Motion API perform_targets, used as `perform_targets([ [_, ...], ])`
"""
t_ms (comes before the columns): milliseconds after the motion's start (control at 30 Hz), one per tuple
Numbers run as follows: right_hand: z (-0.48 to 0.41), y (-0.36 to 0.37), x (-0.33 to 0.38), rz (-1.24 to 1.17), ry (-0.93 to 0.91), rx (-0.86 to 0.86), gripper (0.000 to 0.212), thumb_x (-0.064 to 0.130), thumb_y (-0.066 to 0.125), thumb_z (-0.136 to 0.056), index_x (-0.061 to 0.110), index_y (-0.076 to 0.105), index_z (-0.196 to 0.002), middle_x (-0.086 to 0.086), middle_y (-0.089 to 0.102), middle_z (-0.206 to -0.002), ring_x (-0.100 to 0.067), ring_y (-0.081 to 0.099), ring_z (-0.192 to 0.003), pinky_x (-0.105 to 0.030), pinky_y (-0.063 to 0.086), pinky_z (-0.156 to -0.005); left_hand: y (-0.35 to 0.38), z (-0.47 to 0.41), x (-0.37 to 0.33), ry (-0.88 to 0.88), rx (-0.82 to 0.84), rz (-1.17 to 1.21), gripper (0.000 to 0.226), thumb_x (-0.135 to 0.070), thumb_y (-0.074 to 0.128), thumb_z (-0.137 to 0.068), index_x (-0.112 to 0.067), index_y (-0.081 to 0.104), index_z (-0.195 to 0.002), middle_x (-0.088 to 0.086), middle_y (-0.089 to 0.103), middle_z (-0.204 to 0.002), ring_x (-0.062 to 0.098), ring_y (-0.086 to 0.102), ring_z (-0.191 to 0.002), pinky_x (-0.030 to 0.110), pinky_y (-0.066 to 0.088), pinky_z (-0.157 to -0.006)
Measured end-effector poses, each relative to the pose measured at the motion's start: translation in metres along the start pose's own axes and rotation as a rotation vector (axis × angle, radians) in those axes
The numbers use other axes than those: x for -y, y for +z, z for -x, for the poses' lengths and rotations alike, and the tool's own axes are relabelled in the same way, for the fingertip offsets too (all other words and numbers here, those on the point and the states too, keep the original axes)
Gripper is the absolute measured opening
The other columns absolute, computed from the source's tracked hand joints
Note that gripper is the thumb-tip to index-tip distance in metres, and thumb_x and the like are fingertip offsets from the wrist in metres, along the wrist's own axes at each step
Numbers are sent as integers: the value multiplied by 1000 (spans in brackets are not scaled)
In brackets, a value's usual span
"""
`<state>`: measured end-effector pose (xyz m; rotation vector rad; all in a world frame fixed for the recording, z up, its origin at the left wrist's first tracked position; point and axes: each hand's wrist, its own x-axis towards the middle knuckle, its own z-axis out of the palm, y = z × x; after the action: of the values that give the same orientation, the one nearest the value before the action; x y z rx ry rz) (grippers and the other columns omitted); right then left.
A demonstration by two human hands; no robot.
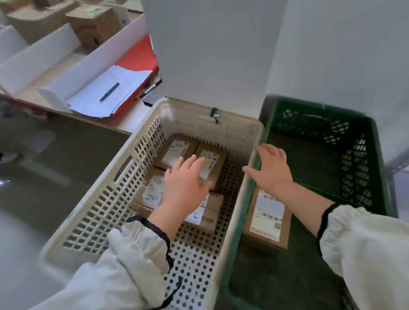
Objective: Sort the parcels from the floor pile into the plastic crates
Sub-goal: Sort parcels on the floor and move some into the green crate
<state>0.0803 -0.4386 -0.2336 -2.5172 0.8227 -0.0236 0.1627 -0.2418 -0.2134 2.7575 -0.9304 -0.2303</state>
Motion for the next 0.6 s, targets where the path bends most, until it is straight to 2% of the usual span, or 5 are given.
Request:
perform_targets([
  [100,8,13,39,145,-128,122,74,46,61,-86,23,27,-148,-3,17,-157,-31,10,-144,-46,23,-114,-8,21,52,-70,125,-133,72,-47,52,-91,-31,15,-151,-3,10,-160,27,5,-147,55,16,-116],
  [200,21,30,83,86,-158,268,77,46,64,-84,23,27,-148,0,12,-158,-28,11,-144,-44,23,-114,-16,52,102,-184,149,-179,74,-51,54,-89,-30,18,-150,-1,12,-160,28,10,-146,56,20,-114],
  [400,64,78,181,143,-225,367,73,46,64,-84,23,32,-146,-2,20,-156,-27,17,-143,-43,26,-114,-40,140,195,-342,58,-97,68,-51,55,-87,-27,29,-145,-3,30,-152,23,28,-139,51,30,-110],
  [467,88,101,221,199,-255,391,73,49,63,-84,22,33,-145,-4,25,-154,-27,25,-140,-43,31,-112,-45,181,232,-430,71,-40,67,-48,55,-88,-26,29,-145,-1,27,-154,27,25,-141,54,29,-109],
  [600,159,163,328,198,-341,407,71,50,59,-85,16,37,-143,-10,35,-148,-29,36,-134,-41,36,-109,-50,265,308,-571,56,56,66,-45,54,-89,-25,29,-146,1,23,-156,29,25,-140,50,32,-108],
])
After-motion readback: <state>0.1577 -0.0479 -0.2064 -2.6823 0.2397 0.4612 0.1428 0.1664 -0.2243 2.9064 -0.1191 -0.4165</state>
